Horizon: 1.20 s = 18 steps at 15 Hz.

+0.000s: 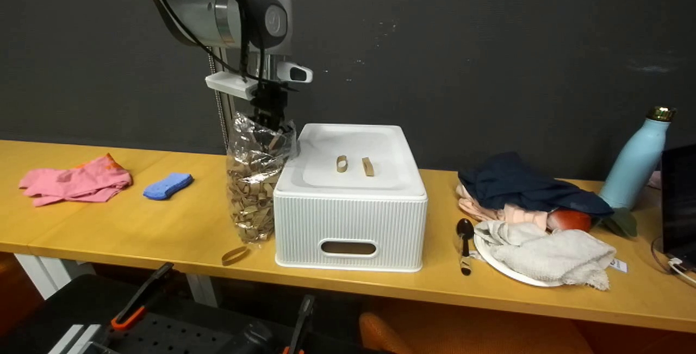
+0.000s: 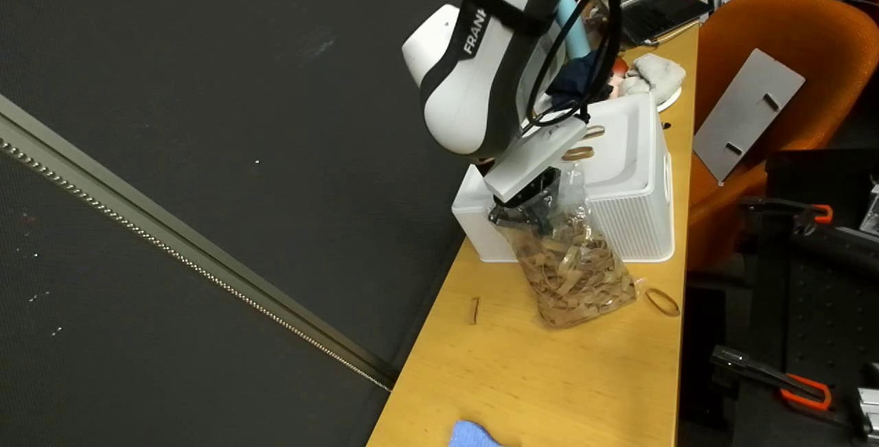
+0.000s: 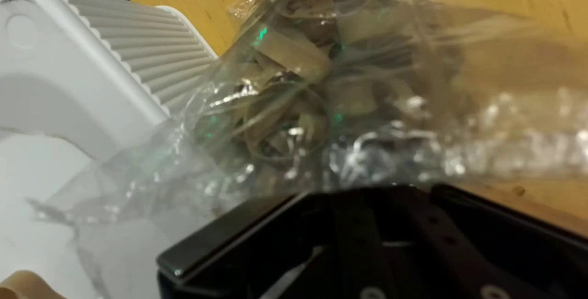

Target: Remove the rubber bands from the plastic bag and then put them on the white basket

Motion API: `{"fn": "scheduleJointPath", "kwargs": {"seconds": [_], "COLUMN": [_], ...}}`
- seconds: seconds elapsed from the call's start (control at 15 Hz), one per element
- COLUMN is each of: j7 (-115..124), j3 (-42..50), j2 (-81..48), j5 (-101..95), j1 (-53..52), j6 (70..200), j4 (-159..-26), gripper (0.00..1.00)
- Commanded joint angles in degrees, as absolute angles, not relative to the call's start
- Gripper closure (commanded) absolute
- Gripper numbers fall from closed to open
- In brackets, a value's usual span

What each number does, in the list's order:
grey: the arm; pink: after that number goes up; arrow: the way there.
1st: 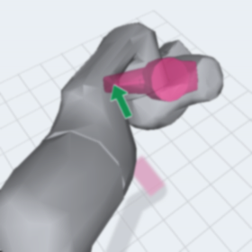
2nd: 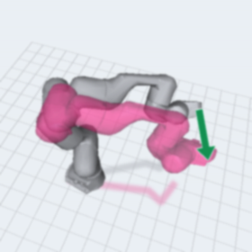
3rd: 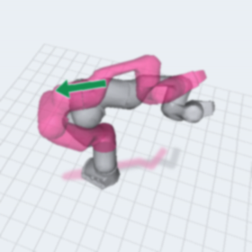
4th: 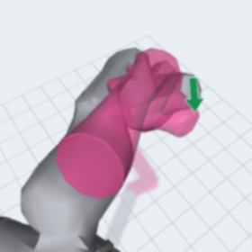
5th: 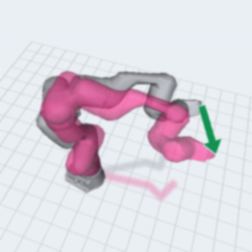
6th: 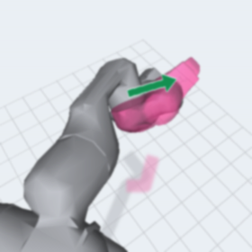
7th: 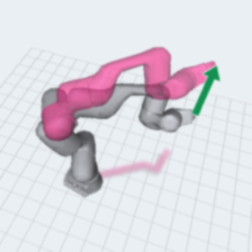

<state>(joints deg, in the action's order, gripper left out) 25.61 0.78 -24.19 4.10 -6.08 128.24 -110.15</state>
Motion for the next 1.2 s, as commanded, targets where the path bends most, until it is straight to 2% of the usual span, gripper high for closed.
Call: {"fn": "scheduleJointPath", "kwargs": {"seconds": [0.0, 1.13], "j7": [24.50, 24.70], "j3": [0.43, 0.52], "j2": [-22.11, -6.37], "j5": [5.41, 6.52], "j1": [-5.72, -4.11], "j6": [128.29, 121.90], "j4": [-109.86, -110.86], "gripper": [1.00, 0.99]}}
